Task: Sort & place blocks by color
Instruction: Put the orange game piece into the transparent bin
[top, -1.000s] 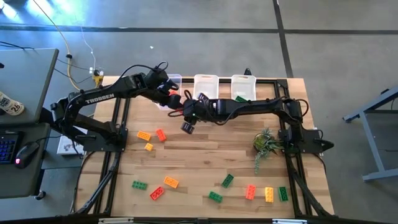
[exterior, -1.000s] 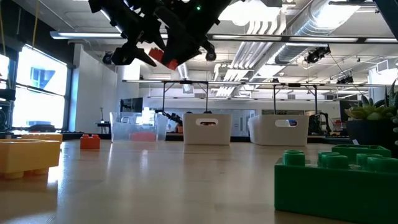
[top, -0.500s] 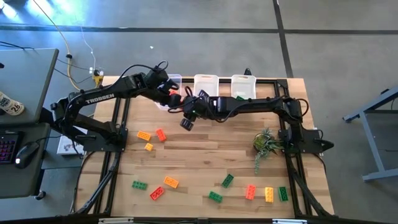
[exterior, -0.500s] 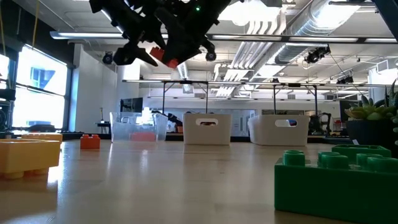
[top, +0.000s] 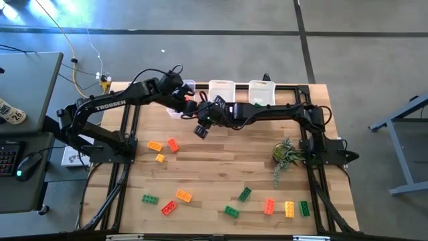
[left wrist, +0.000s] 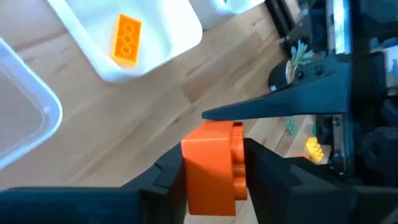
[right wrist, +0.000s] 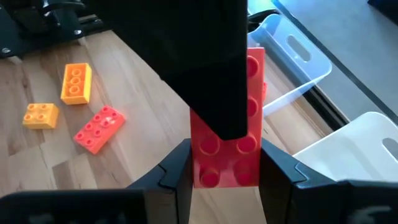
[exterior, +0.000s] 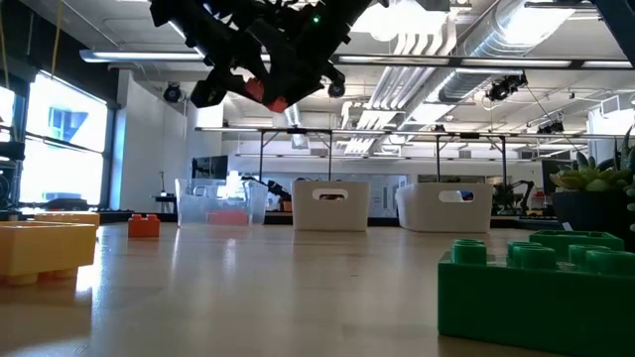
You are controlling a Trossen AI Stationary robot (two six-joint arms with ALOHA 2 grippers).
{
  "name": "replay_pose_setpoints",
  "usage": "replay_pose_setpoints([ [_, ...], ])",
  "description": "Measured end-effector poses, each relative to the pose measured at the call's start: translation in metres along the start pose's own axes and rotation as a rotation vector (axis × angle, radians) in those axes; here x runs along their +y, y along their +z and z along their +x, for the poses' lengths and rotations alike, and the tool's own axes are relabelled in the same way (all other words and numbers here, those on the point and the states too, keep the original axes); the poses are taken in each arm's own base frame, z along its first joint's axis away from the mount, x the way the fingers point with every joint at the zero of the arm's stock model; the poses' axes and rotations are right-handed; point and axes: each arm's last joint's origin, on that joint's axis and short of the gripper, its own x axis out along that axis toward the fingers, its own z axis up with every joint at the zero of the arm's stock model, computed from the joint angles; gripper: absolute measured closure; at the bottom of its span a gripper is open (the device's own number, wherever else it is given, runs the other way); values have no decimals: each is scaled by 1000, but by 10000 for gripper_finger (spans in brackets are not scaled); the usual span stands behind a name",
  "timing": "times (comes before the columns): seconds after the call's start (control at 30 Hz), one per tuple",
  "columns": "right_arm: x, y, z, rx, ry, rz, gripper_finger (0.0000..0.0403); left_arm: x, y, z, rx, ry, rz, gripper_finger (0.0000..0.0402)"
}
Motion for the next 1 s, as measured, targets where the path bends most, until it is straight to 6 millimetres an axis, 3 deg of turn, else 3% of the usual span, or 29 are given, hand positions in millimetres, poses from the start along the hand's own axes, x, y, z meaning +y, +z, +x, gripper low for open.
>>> replay_pose_setpoints([
  [0.17,-1,0,0,-1,-6,2,284,2,3,-1,-12,-6,45,333],
  [0.37,-6,0,1,16,-7,3,184,5,2,-1,-38,78,144,334],
  [0.47,-8,-2,2,44,-19,-3,157,12,4,-2,-68,184,183,334],
  [0.77,-15,-7,3,95,-50,67,148,46,16,-14,-123,516,233,334],
  [1.0,-20,-13,3,165,-64,151,147,85,30,7,-5,591,193,334],
])
